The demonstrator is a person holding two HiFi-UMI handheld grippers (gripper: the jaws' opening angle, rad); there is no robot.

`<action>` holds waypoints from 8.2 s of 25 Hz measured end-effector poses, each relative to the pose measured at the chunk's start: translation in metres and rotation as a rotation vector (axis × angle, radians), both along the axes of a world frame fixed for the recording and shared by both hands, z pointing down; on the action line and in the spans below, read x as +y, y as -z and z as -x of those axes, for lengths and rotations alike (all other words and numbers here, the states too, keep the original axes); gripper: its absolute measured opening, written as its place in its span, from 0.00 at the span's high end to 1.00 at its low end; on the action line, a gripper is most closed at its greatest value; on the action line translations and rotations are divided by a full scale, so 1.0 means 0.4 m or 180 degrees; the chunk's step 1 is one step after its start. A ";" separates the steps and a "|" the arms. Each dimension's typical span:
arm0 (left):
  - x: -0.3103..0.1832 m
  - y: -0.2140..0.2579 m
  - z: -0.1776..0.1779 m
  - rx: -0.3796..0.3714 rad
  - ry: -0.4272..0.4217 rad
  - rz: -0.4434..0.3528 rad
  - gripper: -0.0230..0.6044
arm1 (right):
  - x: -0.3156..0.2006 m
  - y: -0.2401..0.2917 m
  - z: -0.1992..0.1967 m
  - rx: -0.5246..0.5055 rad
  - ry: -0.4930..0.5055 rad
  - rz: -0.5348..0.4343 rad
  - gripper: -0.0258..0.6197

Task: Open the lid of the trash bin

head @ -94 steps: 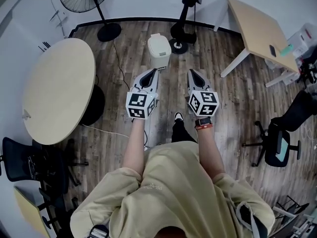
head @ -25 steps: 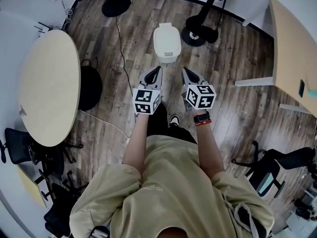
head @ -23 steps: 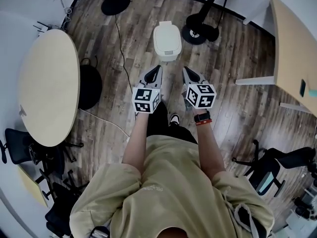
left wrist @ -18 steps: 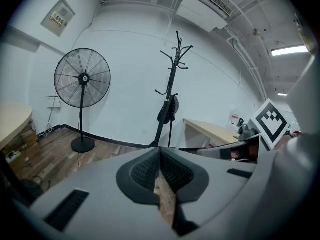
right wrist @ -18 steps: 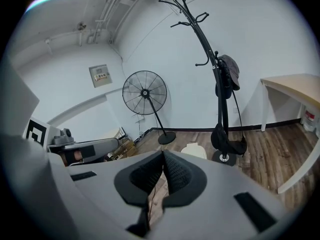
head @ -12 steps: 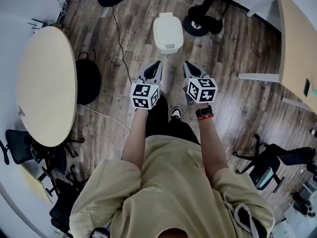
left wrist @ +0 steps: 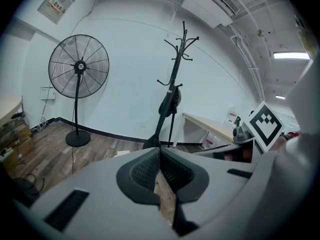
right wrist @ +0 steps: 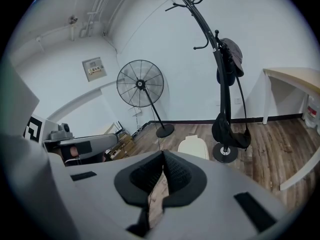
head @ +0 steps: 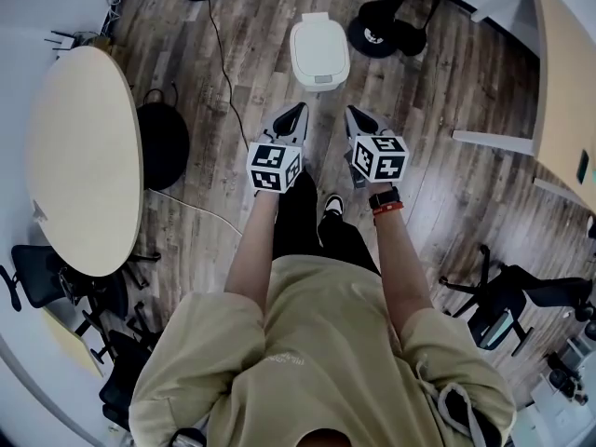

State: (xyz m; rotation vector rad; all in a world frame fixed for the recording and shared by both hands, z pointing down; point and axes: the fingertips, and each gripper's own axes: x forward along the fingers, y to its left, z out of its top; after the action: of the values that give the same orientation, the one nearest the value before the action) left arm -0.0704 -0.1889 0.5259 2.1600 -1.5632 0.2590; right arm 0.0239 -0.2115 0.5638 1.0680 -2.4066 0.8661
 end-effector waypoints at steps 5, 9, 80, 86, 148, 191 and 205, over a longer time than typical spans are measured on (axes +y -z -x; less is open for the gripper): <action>-0.024 -0.046 0.014 0.0000 -0.0056 0.0066 0.92 | -0.033 -0.035 0.026 0.0024 0.0029 -0.0007 0.96; -0.050 -0.089 0.023 0.0014 -0.0069 0.0119 0.92 | -0.065 -0.077 0.042 0.0056 0.0078 0.0037 0.96; -0.433 -0.655 0.158 0.0058 -0.0530 0.0340 0.92 | -0.365 -0.803 0.212 0.0194 0.0147 0.1088 0.96; -0.444 -0.720 0.167 0.0043 -0.0592 0.0372 0.92 | -0.388 -0.878 0.233 0.0249 0.0111 0.1112 0.96; -0.432 -0.999 0.165 0.0082 -0.0782 0.0638 0.92 | -0.449 -1.154 0.232 0.0728 0.0104 0.1166 0.94; -0.018 -0.036 0.037 0.0004 -0.0140 0.0216 0.92 | -0.090 0.011 -0.008 0.0384 0.0103 -0.0183 0.94; 0.230 0.380 -0.049 -0.0307 0.0049 -0.0340 0.92 | 0.189 0.425 -0.159 0.0406 -0.0094 -0.0986 0.94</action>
State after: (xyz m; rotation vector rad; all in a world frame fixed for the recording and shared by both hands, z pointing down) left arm -0.0510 -0.0967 0.3739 2.2456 -1.6815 0.2848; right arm 0.0876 -0.1359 0.3940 1.2308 -2.4728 0.4256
